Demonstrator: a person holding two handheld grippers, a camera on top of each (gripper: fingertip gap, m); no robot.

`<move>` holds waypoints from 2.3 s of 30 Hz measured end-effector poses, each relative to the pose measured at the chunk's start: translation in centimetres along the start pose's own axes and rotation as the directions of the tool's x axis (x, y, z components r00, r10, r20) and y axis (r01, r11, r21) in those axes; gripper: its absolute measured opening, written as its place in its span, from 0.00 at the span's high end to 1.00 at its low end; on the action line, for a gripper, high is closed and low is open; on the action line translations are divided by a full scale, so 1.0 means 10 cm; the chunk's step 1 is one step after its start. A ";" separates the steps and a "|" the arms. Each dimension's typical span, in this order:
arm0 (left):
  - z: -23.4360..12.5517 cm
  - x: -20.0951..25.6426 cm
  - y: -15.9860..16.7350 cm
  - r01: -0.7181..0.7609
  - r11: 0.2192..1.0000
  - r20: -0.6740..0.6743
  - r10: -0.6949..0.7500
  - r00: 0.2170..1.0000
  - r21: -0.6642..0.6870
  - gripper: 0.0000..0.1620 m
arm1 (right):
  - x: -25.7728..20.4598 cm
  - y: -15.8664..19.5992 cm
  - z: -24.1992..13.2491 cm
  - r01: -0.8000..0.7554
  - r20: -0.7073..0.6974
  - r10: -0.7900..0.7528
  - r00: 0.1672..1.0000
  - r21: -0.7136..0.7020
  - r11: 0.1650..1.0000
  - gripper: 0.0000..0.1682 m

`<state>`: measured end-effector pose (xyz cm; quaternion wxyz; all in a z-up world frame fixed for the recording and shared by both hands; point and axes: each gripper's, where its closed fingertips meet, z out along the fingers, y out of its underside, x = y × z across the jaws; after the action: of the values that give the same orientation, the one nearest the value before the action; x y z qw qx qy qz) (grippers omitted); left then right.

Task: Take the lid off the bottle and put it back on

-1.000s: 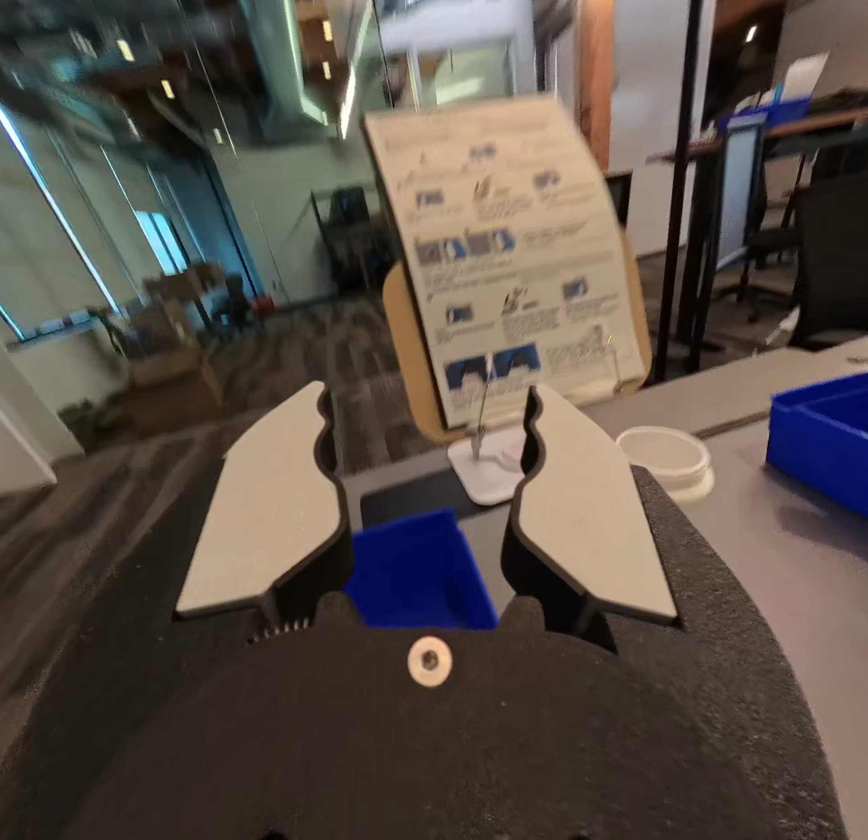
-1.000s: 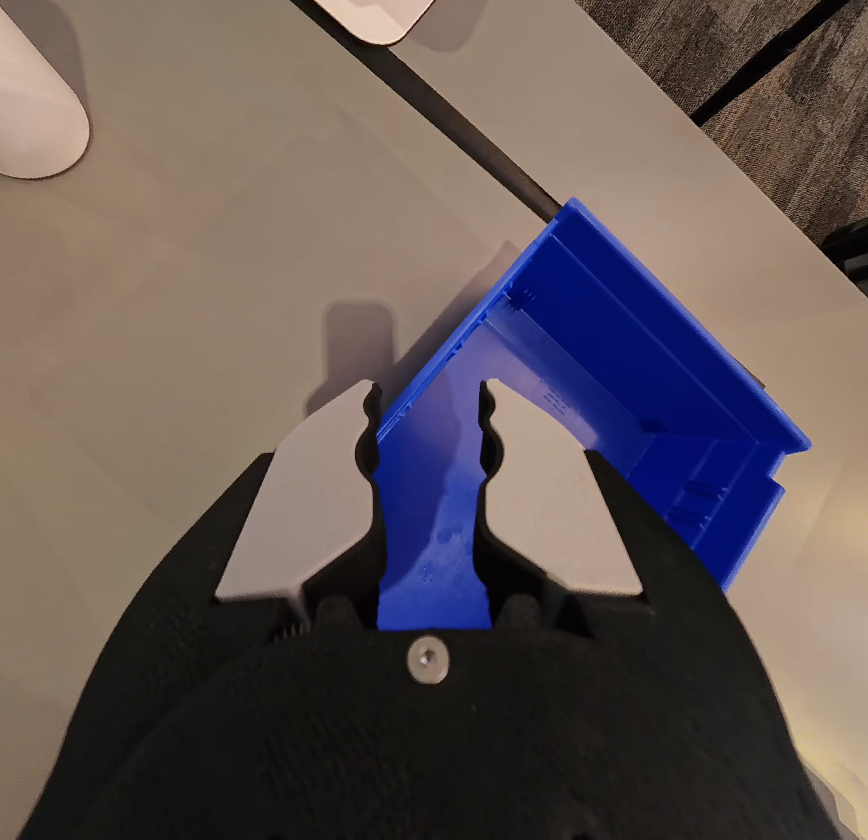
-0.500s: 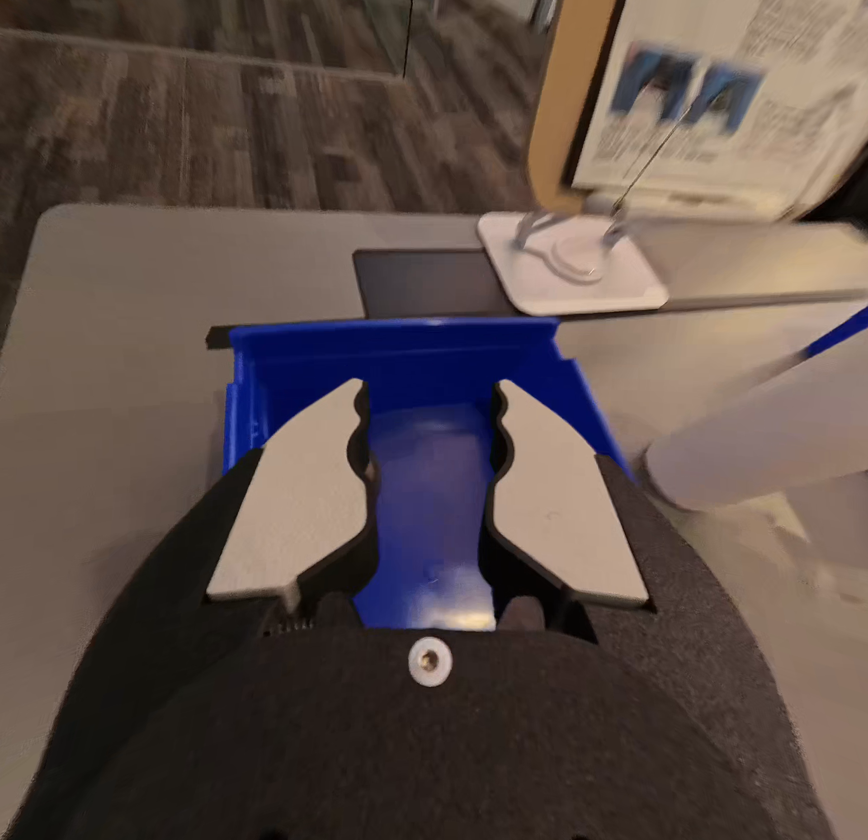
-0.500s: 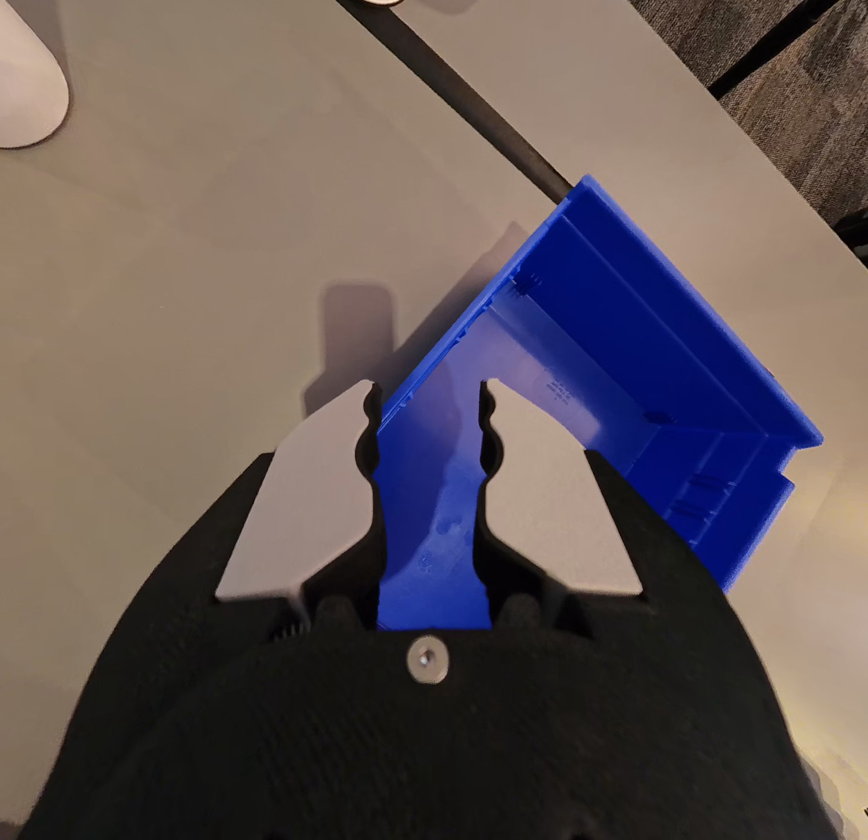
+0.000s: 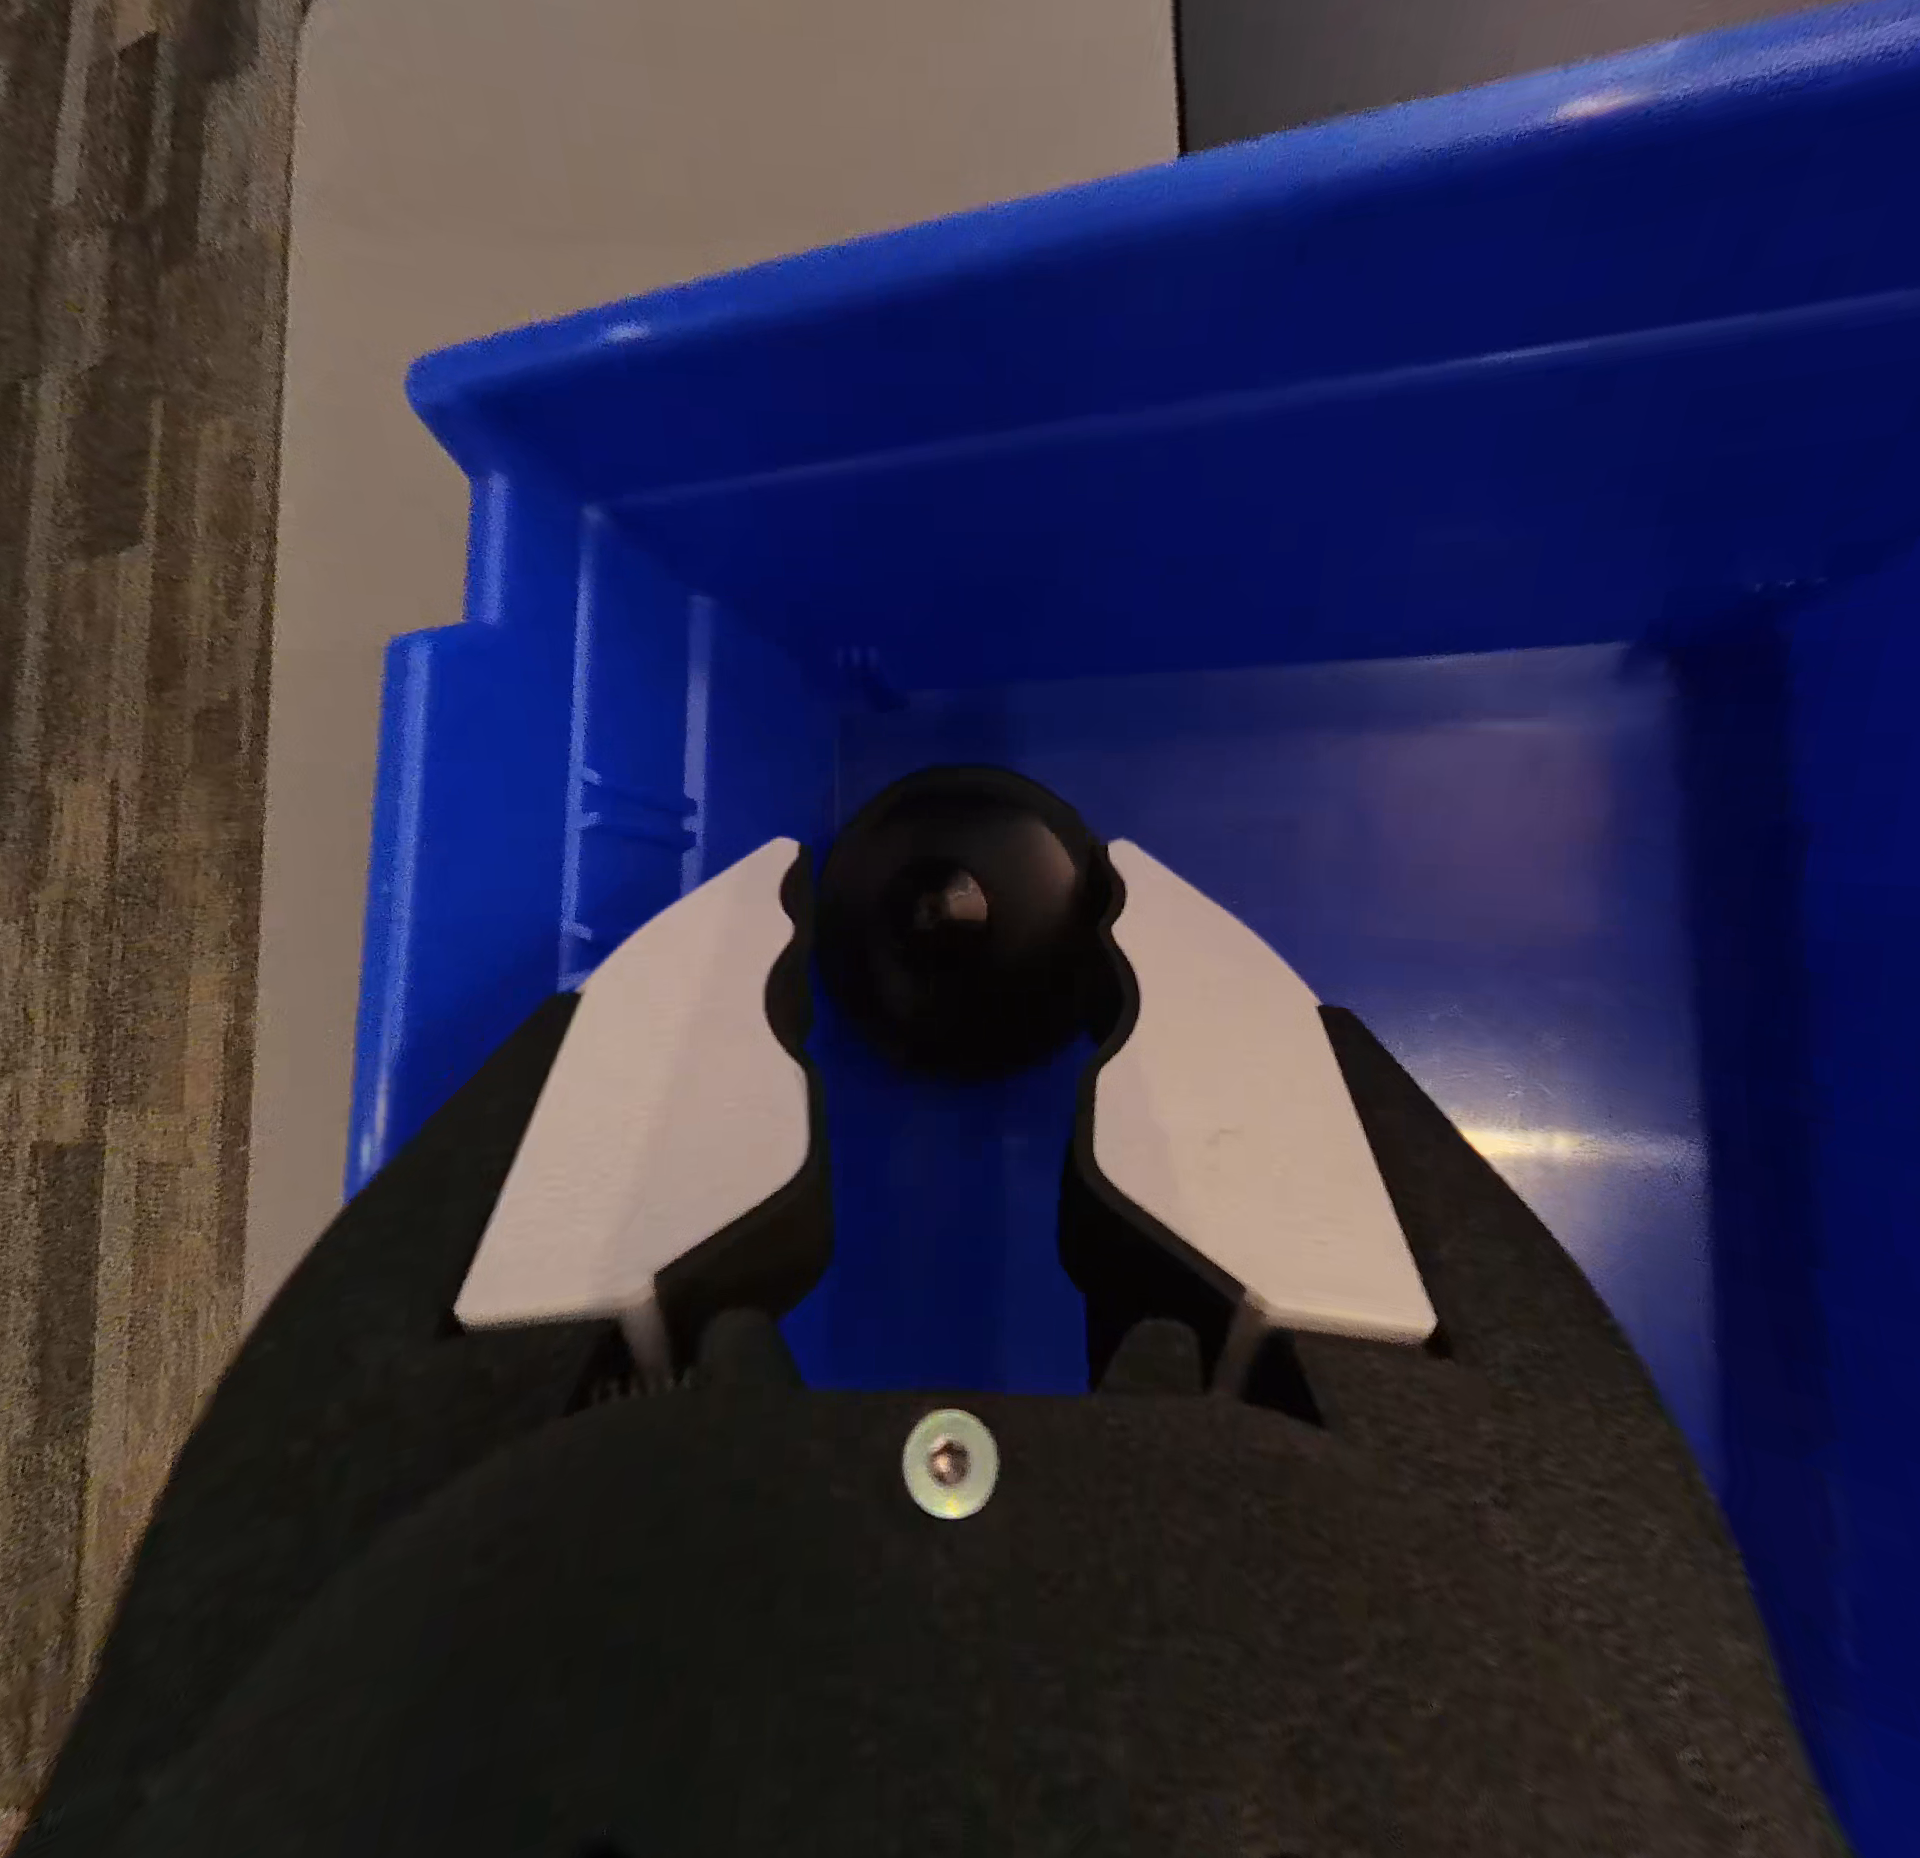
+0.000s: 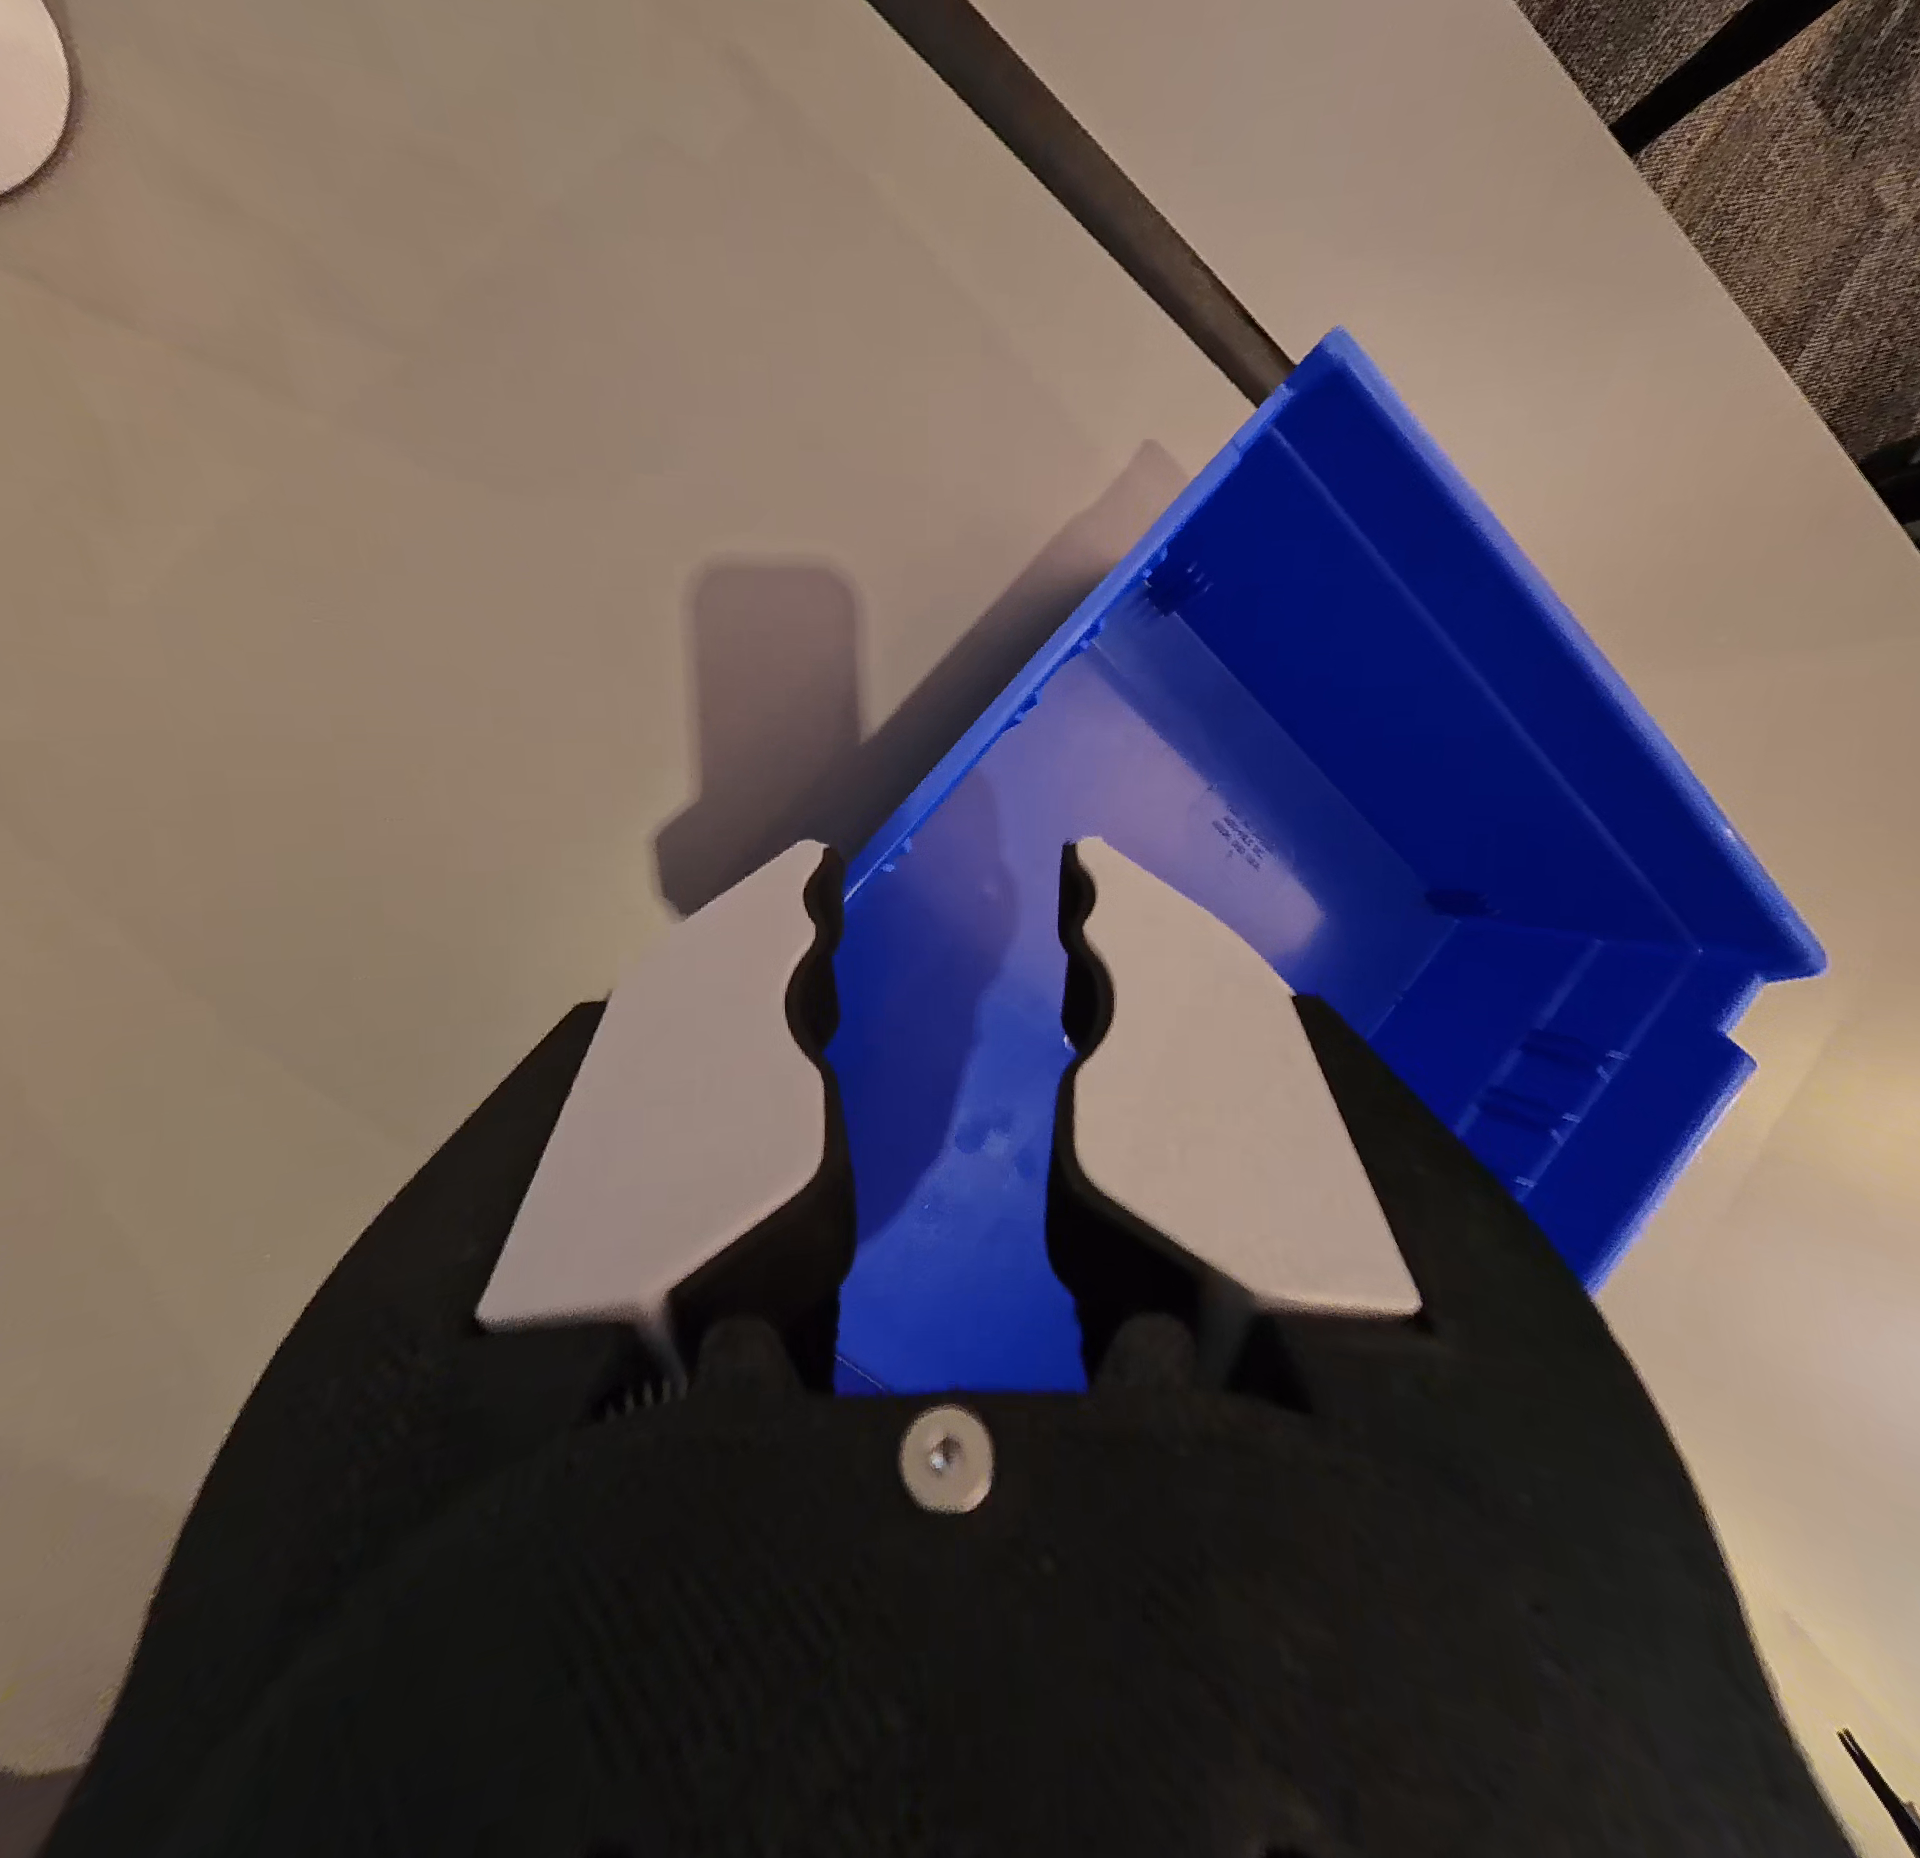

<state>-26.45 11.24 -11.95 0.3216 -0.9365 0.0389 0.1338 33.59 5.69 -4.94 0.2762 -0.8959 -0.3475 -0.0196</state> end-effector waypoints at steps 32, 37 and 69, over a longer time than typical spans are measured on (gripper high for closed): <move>-0.30 0.43 0.09 -0.186 0.982 -0.382 0.168 0.909 -0.009 0.86 | -0.07 0.08 0.09 0.050 0.010 -0.050 0.999 -0.066 0.997 0.74; -0.44 0.65 0.17 -0.297 0.954 -0.520 0.277 0.808 0.047 0.86 | -0.09 0.09 0.10 0.059 0.014 -0.058 0.998 -0.075 0.995 0.74; -0.23 0.71 0.42 -0.511 0.853 -0.423 0.427 0.799 -0.105 0.56 | -0.11 0.11 0.11 0.081 0.024 -0.079 0.997 -0.087 0.993 0.75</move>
<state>-19.72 6.63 -14.64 0.1615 -0.9337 0.3184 0.0270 33.32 4.86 -6.64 0.2322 -0.8926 -0.3848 -0.0368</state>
